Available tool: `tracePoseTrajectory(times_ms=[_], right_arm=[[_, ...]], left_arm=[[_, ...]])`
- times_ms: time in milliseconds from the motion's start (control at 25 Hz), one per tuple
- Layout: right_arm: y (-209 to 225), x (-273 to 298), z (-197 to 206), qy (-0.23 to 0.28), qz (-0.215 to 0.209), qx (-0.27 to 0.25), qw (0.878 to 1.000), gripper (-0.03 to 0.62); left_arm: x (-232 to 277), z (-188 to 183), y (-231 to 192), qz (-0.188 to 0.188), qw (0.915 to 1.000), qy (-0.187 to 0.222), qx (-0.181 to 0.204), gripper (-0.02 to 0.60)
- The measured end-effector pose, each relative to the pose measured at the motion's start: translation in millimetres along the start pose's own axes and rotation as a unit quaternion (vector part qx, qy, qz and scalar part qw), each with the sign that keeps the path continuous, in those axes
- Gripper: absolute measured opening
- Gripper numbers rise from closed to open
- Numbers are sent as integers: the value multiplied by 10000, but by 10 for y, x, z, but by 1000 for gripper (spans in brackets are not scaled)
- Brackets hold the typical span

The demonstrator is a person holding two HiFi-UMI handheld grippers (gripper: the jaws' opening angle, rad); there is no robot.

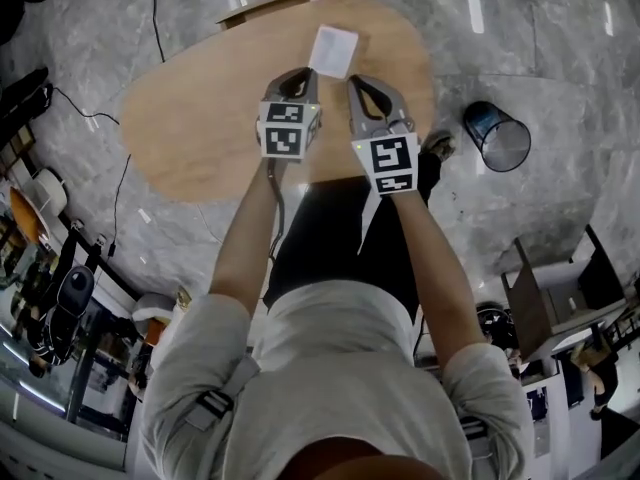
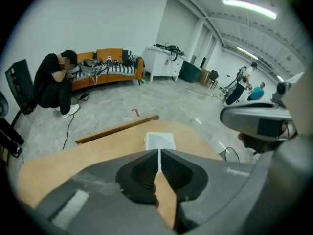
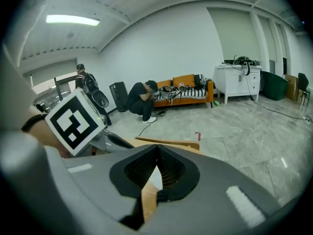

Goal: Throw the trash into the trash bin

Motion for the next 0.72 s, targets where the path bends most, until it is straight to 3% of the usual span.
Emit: tracePoseTrajectory(times_ms=[360, 480, 680, 720], right_arm=[[200, 122, 196, -106, 108, 179, 9997, 8], [250, 63, 156, -85, 161, 143, 9997, 8], [329, -64, 97, -91, 228, 131, 9996, 8], [344, -86, 91, -109, 233, 111, 9996, 8]], left_arm=[[602, 9, -172, -104, 9953, -834, 473, 48], [792, 76, -182, 33, 9921, -1144, 522, 125], [889, 125, -232, 62, 9872, -1537, 416, 117], [882, 104, -239, 22, 9871, -1542, 430, 65]])
Point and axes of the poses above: the fingertips, and each gripper's own axes: x forward along the fingers, y to its right, z out of its underside, the point moved 10 cm from there along -x, backward along the fingers, and after that the axes turned 1 degree about x, right-handed, at the moved point
